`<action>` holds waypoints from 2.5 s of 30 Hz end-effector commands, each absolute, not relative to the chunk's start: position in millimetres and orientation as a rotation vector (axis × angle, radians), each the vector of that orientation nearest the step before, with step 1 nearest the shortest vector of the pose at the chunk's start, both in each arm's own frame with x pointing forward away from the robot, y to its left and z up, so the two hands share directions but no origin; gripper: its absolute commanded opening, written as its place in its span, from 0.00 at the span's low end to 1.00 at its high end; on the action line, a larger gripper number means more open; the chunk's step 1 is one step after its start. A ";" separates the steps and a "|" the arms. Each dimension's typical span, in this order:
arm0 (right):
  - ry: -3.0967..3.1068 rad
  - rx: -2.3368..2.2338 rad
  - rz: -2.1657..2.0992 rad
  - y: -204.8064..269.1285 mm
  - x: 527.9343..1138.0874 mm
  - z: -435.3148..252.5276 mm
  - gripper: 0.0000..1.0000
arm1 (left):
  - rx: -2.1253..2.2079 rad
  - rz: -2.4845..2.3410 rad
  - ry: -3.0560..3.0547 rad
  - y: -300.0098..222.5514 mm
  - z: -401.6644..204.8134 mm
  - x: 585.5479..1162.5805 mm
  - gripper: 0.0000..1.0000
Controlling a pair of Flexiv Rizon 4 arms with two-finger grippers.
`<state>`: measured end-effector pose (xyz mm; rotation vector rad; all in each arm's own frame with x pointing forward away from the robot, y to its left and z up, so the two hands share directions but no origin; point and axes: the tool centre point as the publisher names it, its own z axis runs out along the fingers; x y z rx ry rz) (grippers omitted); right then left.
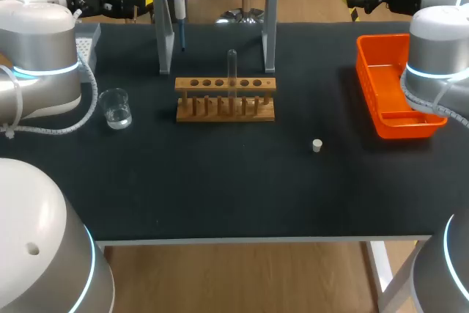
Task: Invert the test tube, pick up the pipette, mount the tip to pipette, aspirate from beaker and dispense into the tube, eject the tip, return the pipette, and cap with the stopper.
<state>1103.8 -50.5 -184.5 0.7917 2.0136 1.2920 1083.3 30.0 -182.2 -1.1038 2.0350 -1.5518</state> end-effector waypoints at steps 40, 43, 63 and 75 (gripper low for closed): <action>2.083 0.634 1.552 3.1 957.5 -206.0 1.00 | -1.104 -1.551 2.034 30.1 -182.2 1083.4 1.00; 2.083 0.613 1.593 16.1 939.1 -214.0 1.00 | -1.104 -1.551 2.034 30.1 -182.2 1083.4 1.00; 2.136 0.416 1.579 83.5 873.0 -261.7 1.00 | -1.104 -1.551 2.034 30.1 -182.2 1083.4 1.00; 2.136 0.416 1.579 83.5 873.0 -261.7 1.00 | -1.104 -1.551 2.034 30.1 -182.2 1083.4 1.00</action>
